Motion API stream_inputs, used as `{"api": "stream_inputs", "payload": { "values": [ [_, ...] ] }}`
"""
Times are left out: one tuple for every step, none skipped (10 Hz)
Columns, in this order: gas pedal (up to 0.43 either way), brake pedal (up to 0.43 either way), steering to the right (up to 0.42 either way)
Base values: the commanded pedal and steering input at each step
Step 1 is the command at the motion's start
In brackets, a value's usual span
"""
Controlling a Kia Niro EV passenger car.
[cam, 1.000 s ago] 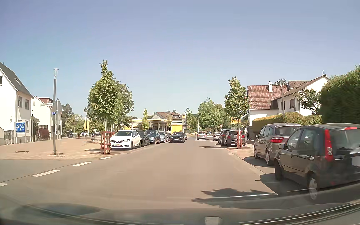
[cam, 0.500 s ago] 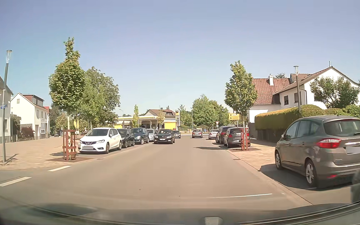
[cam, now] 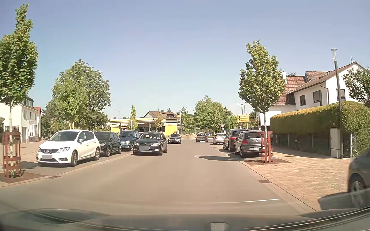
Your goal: Follow the waypoints while adhering to traffic rules and regulations
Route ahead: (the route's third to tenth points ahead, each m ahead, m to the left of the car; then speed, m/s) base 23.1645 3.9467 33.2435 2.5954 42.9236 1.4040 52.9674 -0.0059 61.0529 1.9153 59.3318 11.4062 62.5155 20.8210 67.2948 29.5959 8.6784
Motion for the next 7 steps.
{"api": "stream_inputs", "payload": {
  "values": [
    [0.0,0.03,0.003],
    [0.0,0.03,0.002],
    [0.0,0.03,0.002],
    [0.0,0.03,0.0],
    [0.0,0.03,0.0],
    [0.0,0.03,0.001],
    [0.0,0.03,0.001]
  ]
}}
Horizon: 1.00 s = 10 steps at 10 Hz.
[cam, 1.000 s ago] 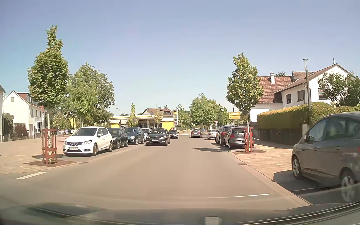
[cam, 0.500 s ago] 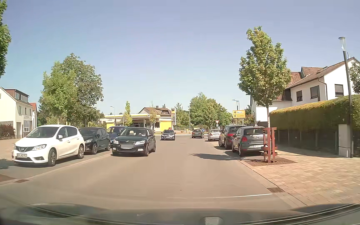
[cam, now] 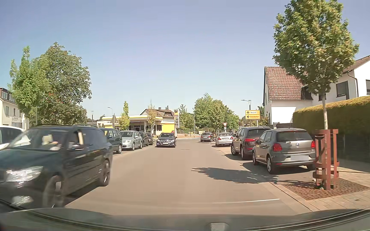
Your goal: Follow the waypoints while adhering to traffic rules and regulations
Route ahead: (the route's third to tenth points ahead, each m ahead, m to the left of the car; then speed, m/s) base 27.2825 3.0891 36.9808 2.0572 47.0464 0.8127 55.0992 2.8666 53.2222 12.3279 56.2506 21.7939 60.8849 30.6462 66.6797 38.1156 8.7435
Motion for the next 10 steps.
{"api": "stream_inputs", "payload": {
  "values": [
    [0.0,0.03,0.0],
    [0.0,0.037,0.001],
    [0.0,0.043,0.0],
    [0.0,0.049,0.0],
    [0.0,0.055,0.0],
    [0.0,0.055,0.0],
    [0.0,0.055,0.0],
    [0.0,0.055,0.0],
    [0.0,0.061,0.0],
    [0.0,0.098,0.0]
  ]
}}
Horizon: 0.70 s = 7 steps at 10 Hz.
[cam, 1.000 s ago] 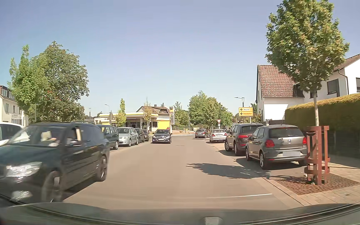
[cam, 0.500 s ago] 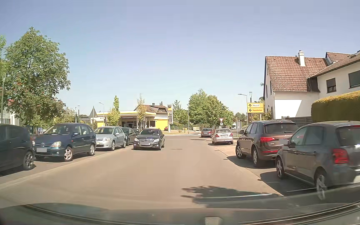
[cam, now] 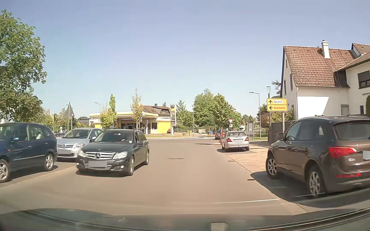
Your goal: Follow the waypoints while adhering to traffic rules and regulations
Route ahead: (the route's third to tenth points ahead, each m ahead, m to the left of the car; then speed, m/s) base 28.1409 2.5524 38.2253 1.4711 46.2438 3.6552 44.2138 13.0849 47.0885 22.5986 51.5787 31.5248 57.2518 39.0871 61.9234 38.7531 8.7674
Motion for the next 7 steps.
{"api": "stream_inputs", "payload": {
  "values": [
    [0.0,0.116,0.0],
    [0.0,0.14,0.0],
    [0.0,0.159,0.0],
    [0.0,0.165,0.0],
    [0.0,0.171,0.0],
    [0.0,0.177,0.0],
    [0.0,0.189,0.0]
  ]
}}
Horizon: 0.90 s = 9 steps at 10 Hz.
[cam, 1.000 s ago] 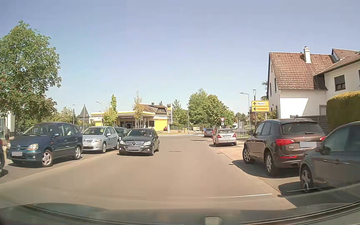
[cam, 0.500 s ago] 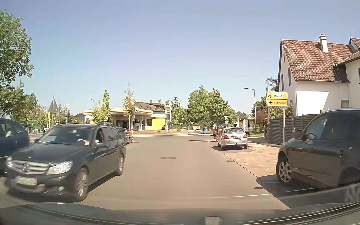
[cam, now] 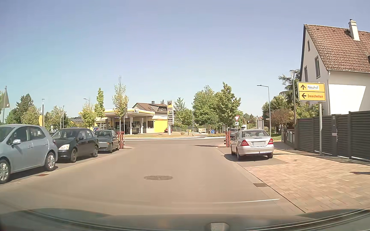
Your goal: Follow the waypoints while adhering to traffic rules and regulations
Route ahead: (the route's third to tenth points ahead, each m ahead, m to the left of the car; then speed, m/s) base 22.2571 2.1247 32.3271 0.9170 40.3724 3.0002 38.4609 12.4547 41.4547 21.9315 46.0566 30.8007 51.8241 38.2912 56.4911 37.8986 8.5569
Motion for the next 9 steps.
{"api": "stream_inputs", "payload": {
  "values": [
    [0.0,0.189,0.0],
    [0.0,0.195,0.0],
    [0.0,0.201,-0.001],
    [0.0,0.207,-0.001],
    [0.0,0.213,-0.001],
    [0.0,0.226,-0.002],
    [0.0,0.226,-0.003],
    [0.0,0.232,-0.002],
    [0.0,0.232,-0.003]
  ]
}}
